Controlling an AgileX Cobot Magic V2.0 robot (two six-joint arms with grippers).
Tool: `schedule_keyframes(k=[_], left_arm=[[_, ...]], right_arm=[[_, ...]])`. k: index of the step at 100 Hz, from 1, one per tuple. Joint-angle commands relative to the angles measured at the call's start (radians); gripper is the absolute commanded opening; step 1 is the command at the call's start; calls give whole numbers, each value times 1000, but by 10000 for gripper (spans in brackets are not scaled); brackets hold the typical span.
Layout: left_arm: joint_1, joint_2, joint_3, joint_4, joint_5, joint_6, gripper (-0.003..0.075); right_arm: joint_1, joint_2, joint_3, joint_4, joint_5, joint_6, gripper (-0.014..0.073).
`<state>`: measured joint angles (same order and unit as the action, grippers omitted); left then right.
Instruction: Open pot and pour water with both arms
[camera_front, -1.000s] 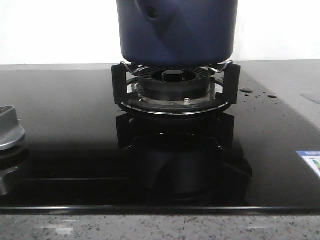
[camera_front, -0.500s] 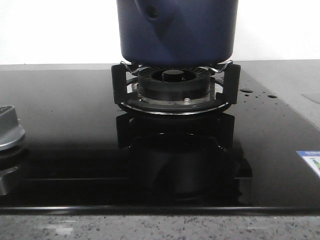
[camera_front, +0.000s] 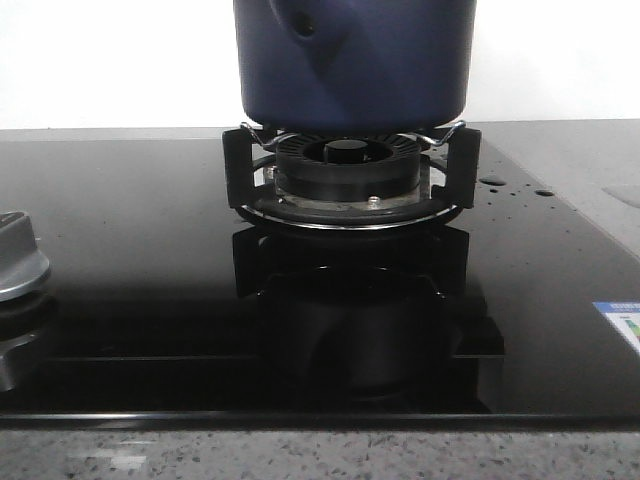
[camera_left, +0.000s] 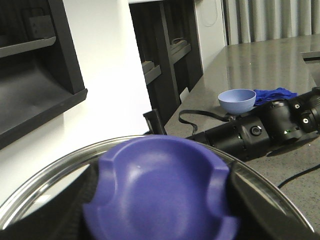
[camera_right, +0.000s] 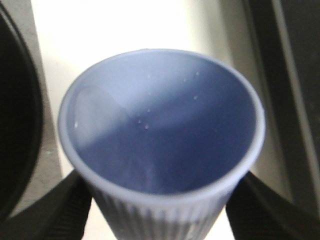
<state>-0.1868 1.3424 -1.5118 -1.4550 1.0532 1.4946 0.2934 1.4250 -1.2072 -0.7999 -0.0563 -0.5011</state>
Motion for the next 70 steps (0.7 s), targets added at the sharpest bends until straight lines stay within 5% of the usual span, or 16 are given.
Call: schedule_keyframes(k=[1, 23, 70], left_arm=[[2, -35, -38, -110, -20, -11, 190], [2, -35, -38, -110, -16, -11, 190], [2, -35, -38, -110, 8, -11, 190]], right_arm=[[1, -23, -59, -57, -64, -13, 132], [1, -12, -94, -227, -44, -15, 133], [1, 8, -89, -232, 8, 25, 132]])
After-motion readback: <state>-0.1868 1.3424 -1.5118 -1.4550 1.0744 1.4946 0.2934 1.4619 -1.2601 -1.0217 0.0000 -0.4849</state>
